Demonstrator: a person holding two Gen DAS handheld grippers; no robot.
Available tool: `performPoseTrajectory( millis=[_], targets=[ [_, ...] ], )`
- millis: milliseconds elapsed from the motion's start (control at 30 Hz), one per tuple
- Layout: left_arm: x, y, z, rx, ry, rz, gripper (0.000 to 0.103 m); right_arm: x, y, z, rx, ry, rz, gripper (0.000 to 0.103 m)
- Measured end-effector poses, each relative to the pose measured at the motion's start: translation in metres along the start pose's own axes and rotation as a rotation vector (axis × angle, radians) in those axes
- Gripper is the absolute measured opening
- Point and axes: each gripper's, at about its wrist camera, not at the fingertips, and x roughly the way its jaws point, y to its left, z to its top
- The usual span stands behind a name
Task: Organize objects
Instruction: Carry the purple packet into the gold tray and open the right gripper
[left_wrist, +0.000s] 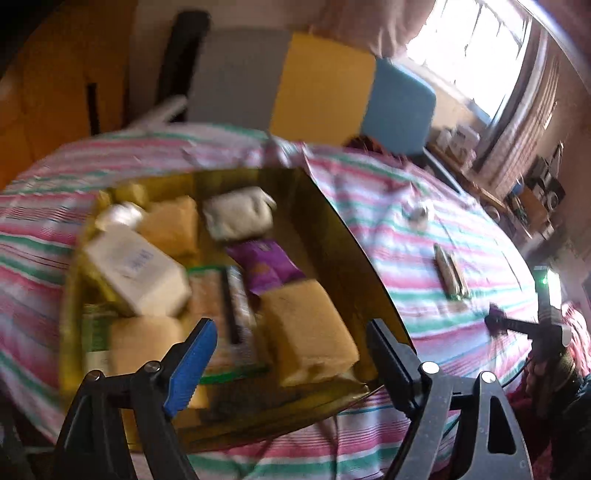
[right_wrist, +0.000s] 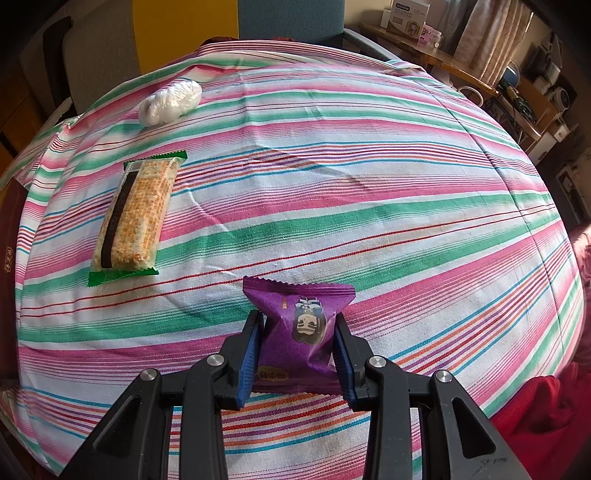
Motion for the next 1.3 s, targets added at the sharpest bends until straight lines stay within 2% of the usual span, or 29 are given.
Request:
performPoseTrajectory(
  millis=[100,200,467,600,700,933,1100,1300],
  targets=[
    [-0.017,0.012,-0.003,-0.025,-0.032,0.064,0.084,0.000,0.000,0.000,0.003,-0.001,0.001,0.036],
    [-0.024,0.019,-0.006,-0.024,-0.022,0.119,0.083,0.000,0.000,0.001,0.007,0.000,0.004,0.036],
    [-0.041,0.020,-0.017,-0.009,-0.050,0.151,0.083,-0.009,0.008,0.005,-0.001,-0.016,0.037,0.035],
    [-0.039,0.021,-0.018,-0.017,-0.036,0.153,0.083,-0.031,0.028,0.011,-0.015,-0.068,0.103,0.035],
    [-0.038,0.024,-0.019,-0.029,-0.025,0.144,0.078,-0.055,0.062,0.019,-0.082,-0.124,0.177,0.035],
    [-0.038,0.037,-0.022,-0.063,-0.016,0.141,0.077,-0.109,0.181,0.022,-0.343,-0.216,0.365,0.035],
    [-0.041,0.050,-0.023,-0.091,-0.016,0.138,0.077,-0.123,0.251,0.016,-0.472,-0.201,0.479,0.035],
    [-0.044,0.081,-0.027,-0.190,-0.006,0.155,0.072,-0.125,0.328,0.000,-0.602,-0.172,0.550,0.035]
  ],
)
